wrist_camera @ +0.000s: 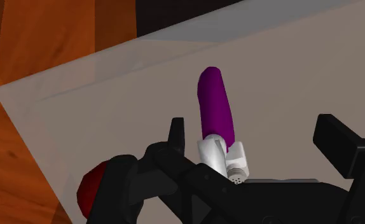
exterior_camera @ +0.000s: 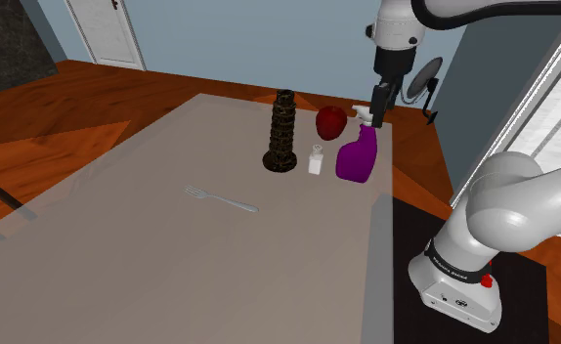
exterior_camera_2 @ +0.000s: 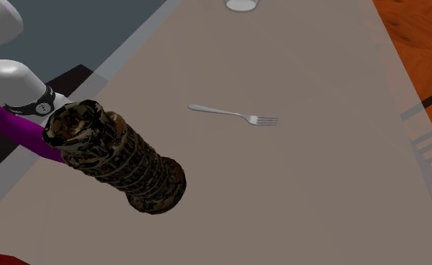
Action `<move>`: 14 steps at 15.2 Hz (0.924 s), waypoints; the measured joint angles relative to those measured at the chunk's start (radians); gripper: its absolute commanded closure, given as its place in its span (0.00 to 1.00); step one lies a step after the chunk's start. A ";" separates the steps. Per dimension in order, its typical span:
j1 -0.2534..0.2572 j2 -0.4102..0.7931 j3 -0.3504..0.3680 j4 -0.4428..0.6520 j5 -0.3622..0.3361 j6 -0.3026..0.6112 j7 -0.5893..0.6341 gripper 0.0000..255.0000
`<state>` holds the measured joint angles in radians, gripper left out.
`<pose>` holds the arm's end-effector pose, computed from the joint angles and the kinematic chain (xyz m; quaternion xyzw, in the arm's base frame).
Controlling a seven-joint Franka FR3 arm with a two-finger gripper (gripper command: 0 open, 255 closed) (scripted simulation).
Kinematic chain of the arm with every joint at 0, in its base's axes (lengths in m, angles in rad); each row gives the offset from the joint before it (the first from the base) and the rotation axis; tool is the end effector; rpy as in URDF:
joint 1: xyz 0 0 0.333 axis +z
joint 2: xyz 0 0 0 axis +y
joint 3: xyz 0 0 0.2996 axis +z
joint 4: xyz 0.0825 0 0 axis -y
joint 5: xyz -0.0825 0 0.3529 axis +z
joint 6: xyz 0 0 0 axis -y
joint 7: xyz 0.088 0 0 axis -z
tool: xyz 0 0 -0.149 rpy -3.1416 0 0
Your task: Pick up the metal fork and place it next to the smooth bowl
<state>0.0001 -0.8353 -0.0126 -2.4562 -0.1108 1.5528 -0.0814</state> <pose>0.2673 -0.0205 0.5060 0.9974 0.0375 -0.0362 0.0491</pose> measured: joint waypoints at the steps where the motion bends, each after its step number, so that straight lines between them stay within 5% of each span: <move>1: 0.000 0.000 0.000 0.000 0.000 0.000 0.000 0.00; 14: 0.065 0.332 0.126 0.059 0.108 0.299 0.161 0.00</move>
<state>0.0651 -0.5033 0.1136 -2.3973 -0.0029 1.8520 0.0797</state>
